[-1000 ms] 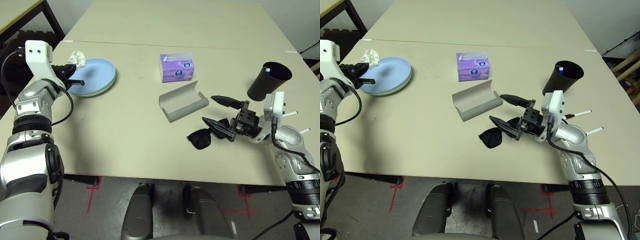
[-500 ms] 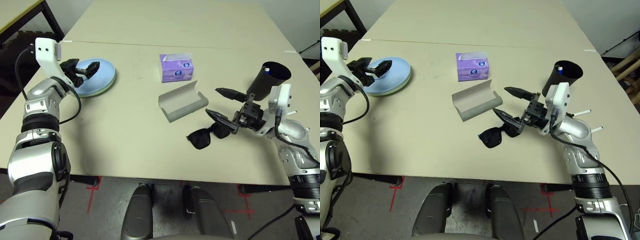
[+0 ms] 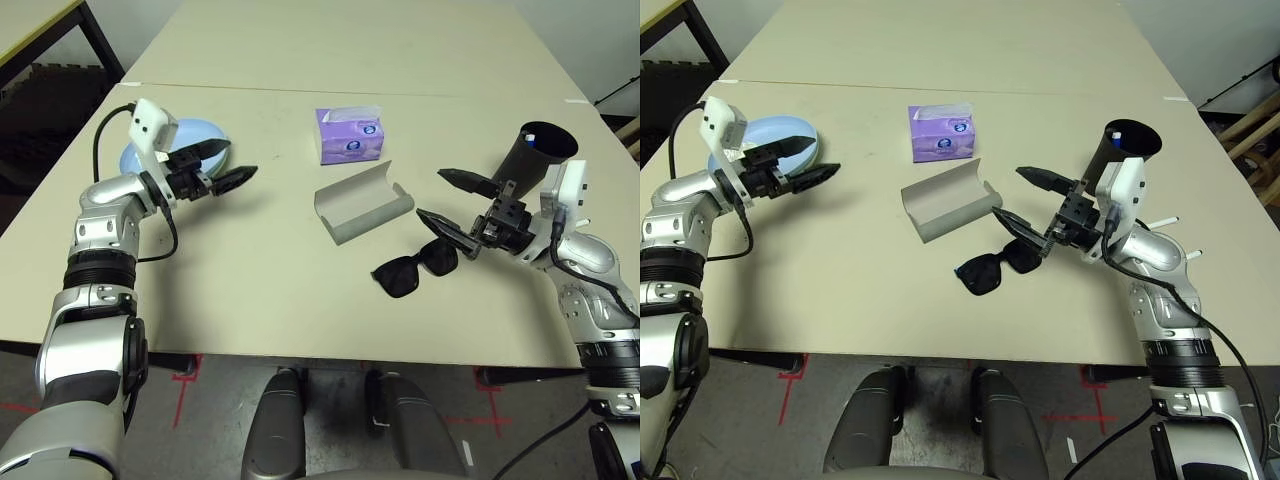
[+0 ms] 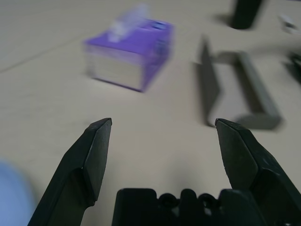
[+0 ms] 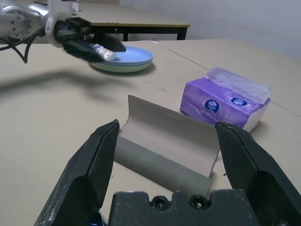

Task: Organize and tidy the items on the table.

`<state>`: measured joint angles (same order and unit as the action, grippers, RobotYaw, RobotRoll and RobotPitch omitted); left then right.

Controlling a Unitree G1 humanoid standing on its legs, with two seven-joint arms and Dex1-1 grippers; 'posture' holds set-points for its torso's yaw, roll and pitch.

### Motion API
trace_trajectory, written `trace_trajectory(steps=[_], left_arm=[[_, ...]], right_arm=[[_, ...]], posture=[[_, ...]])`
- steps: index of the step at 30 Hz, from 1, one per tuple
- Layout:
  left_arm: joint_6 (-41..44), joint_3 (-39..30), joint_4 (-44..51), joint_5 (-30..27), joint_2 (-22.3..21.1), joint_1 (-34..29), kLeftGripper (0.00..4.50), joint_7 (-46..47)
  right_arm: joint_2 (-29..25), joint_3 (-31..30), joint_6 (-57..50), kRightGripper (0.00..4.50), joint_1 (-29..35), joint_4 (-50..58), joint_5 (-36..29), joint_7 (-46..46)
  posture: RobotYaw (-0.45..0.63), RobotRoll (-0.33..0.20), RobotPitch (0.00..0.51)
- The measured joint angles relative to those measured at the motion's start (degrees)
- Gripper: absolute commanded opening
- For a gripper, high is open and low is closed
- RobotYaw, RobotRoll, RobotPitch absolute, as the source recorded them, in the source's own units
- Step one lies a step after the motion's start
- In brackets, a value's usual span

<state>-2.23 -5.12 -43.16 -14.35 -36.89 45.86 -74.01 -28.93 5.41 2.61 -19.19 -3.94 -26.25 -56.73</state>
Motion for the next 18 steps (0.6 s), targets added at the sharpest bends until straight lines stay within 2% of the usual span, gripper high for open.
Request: trace_trajectory(steps=[5, 18], left_arm=[[0.66, 0.45, 2.75, -1.27, 0.01, -2.49, 4.48, -5.05], [5.87, 0.66, 10.7, -4.59, 1.77, -3.35, 4.48, -7.99]], right_arm=[[-0.98, 0.2, 0.0, 4.5, 0.72, 0.36, -0.08, -0.49], [-2.27, 0.62, -0.39, 4.5, 1.56, 1.86, -0.11, -0.62]], posture=[[0.12, 0.0, 0.188], [0.09, 0.0, 0.177]])
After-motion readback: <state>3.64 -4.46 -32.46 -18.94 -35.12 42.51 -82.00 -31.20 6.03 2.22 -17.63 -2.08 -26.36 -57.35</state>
